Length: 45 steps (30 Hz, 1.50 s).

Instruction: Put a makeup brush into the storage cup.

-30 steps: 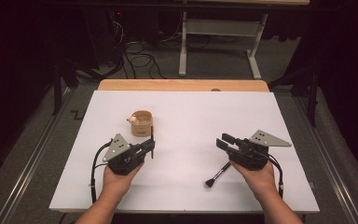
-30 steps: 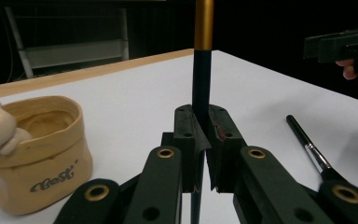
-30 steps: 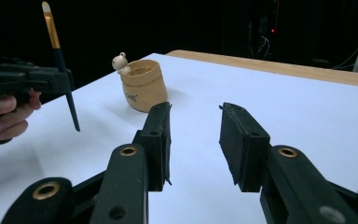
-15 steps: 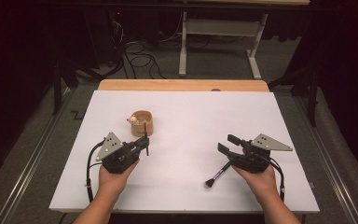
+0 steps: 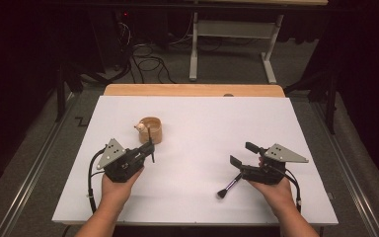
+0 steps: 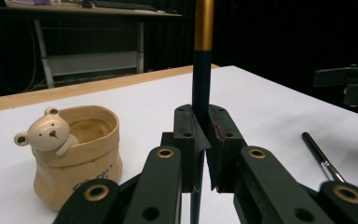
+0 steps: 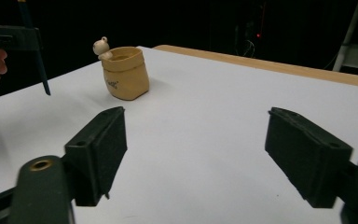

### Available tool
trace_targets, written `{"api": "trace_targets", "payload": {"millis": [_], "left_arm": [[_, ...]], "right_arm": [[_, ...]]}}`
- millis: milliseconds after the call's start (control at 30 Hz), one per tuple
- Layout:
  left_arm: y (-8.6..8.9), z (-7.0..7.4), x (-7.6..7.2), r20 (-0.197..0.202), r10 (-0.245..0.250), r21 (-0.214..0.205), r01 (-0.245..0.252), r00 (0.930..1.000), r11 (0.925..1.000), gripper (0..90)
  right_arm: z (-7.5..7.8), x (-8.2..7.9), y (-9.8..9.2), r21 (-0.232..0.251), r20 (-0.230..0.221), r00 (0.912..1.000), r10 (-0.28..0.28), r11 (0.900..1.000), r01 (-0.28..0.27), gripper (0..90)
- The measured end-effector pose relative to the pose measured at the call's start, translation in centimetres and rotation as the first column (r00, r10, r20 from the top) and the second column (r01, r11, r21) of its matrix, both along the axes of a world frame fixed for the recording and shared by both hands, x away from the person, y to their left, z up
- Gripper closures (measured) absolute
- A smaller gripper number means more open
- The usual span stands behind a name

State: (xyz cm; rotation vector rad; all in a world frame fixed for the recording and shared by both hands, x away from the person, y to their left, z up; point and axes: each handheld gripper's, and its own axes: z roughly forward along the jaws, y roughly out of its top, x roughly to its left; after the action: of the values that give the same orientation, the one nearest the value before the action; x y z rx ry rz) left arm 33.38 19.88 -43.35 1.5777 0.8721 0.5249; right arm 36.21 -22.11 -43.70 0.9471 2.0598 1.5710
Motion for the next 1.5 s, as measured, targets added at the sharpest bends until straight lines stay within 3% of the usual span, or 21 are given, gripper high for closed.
{"api": "trace_targets", "payload": {"millis": [133,400,567,967,1500], "left_arm": [[0.1,0.1,0.1,0.001,0.006,0.0,-0.006,1.0,1.0,83.0],[0.2,0.5,0.3,0.011,0.019,-0.001,-0.019,0.9998,0.9998,83.0],[0.3,0.9,0.6,0.023,0.03,0.005,-0.03,0.9993,0.9995,83.0],[0.9,1.2,1.7,0.022,0.056,0.007,-0.056,0.9982,0.9984,83.2],[0.8,1.2,4.1,0.007,0.097,0.012,-0.097,0.9952,0.9952,83.3]], "right_arm": [[0.0,0.1,-0.3,-0.015,0.015,0.9998,-0.01,0.9998,0.01,15.1],[-0.2,0.0,-1.4,0.008,0.009,0.9973,-0.073,0.9973,0.073,0.6],[-0.2,0.0,-1.3,-0.004,0.023,0.997,-0.074,0.9973,0.074,0.5],[-0.5,0.1,-1.2,-0.009,0.006,0.9978,-0.066,0.9978,0.066,0.6],[-0.5,0.1,-1.0,-0.009,0.005,0.998,-0.062,0.998,0.062,0.5]]}}
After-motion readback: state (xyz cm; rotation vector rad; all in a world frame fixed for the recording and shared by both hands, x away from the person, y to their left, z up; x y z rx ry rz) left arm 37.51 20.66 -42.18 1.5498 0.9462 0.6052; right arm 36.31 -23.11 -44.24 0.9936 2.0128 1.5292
